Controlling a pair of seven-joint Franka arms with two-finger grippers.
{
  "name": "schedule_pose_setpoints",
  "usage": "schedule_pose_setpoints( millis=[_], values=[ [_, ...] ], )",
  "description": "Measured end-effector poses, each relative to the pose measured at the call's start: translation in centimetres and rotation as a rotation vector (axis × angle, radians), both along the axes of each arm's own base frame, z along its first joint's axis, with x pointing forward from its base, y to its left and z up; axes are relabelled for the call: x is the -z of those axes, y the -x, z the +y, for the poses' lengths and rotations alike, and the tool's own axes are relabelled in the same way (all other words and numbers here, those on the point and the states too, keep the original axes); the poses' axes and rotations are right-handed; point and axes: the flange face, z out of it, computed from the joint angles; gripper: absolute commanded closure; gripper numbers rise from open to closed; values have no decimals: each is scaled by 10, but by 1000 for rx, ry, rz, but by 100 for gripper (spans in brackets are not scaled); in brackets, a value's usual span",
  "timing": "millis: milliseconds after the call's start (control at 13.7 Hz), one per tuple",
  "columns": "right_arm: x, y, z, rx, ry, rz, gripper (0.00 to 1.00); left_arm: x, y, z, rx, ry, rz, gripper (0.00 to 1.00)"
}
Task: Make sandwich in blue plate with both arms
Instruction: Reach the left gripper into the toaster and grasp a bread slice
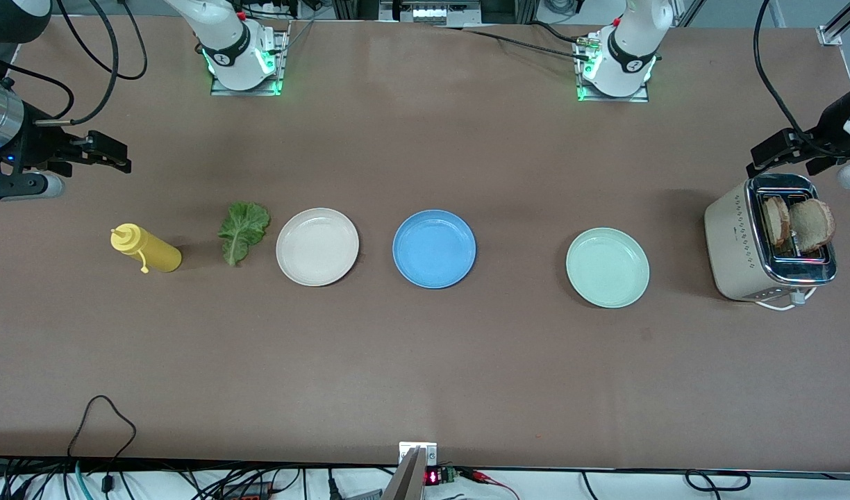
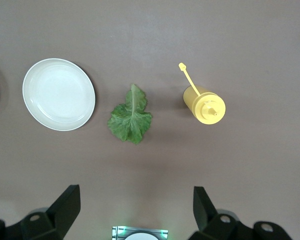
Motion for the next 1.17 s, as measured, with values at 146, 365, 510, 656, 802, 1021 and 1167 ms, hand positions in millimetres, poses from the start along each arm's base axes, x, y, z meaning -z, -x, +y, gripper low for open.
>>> schedule_pose_setpoints(
  millis=[146, 365, 510, 656, 802, 1021, 1167],
  values=[
    [0, 1, 0, 0, 1, 1, 0, 1, 0, 0, -1, 0, 1, 0],
    [1, 2, 2, -2, 1, 1, 0, 9, -3, 4, -5, -6, 14, 0],
    [2, 1, -1, 5, 2, 1, 0, 31, -14, 27, -34, -33, 37, 0],
    [6, -2, -9, 20, 2, 1, 0, 70, -29, 64, -70, -65, 75, 0],
    [11, -5, -16, 31, 2, -1, 0, 119, -44, 96, -72, -66, 122, 0],
    [18, -9, -17, 33, 2, 9, 0, 182, -55, 132, -37, -37, 180, 0],
    [19, -9, -18, 35, 2, 11, 0, 214, -54, 151, -26, -15, 224, 0]
  ],
)
